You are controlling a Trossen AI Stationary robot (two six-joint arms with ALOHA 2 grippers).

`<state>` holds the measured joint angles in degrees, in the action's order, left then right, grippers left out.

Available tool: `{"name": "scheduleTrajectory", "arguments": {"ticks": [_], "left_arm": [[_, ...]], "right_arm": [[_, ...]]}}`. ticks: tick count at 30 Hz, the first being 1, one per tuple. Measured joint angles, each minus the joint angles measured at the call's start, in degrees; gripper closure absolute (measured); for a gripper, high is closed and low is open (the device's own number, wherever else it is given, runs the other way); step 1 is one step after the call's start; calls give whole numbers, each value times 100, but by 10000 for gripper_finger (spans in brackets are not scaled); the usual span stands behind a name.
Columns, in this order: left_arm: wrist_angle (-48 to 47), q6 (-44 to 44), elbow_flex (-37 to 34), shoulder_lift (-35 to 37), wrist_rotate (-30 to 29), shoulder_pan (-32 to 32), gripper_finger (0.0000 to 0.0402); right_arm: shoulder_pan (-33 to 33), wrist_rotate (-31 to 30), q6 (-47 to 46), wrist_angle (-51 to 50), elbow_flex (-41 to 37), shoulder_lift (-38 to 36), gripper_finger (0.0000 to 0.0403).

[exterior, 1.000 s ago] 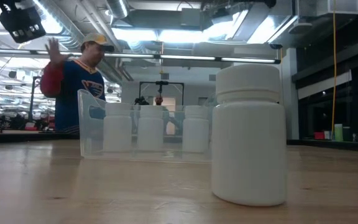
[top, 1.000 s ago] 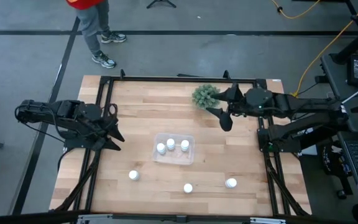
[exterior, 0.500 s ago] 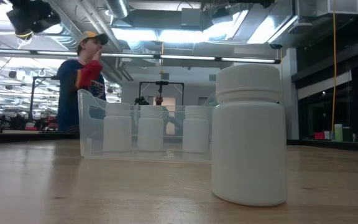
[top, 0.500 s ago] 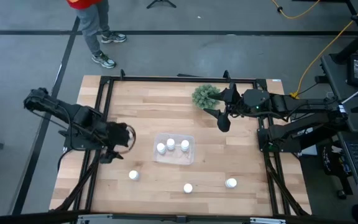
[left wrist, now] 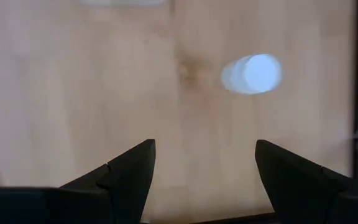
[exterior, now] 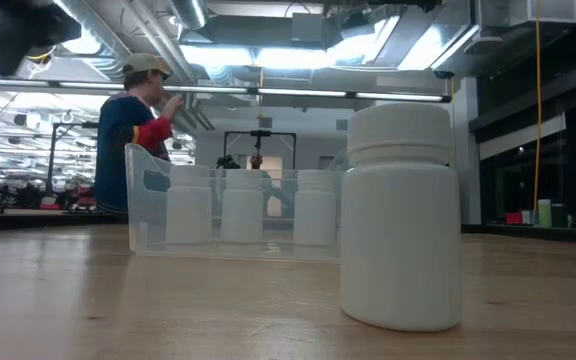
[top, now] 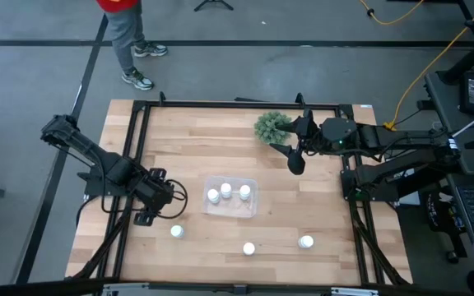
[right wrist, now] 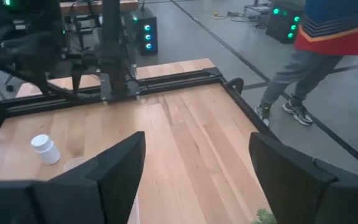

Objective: Pick and place pill bottles into a basket
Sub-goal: Put the white medicine bottle into the transparent bin

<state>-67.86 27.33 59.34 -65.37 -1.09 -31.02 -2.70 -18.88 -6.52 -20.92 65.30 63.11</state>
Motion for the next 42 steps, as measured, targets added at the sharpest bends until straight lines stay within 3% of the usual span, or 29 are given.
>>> {"name": "scheduleTrajectory", "arguments": {"ticks": [5, 10, 17, 31, 42], "left_arm": [[56, 412, 255, -140, 378, -105, 130], [80, 660, 257, -469, 887, -209, 91], [88, 648, 257, -1025, 507, -340, 43], [1686, 994, 257, -1762, 567, -424, 43], [1781, 1002, 255, -2179, 315, -480, 43]], "right_arm": [[0, 119, 131, 2, 0, 0, 114], [0, 332, 262, 2, 0, 0, 114], [0, 408, 275, -76, 0, 0, 114], [0, 715, 557, -183, 1, 0, 114], [0, 853, 686, -283, 2, 0, 114]]}}
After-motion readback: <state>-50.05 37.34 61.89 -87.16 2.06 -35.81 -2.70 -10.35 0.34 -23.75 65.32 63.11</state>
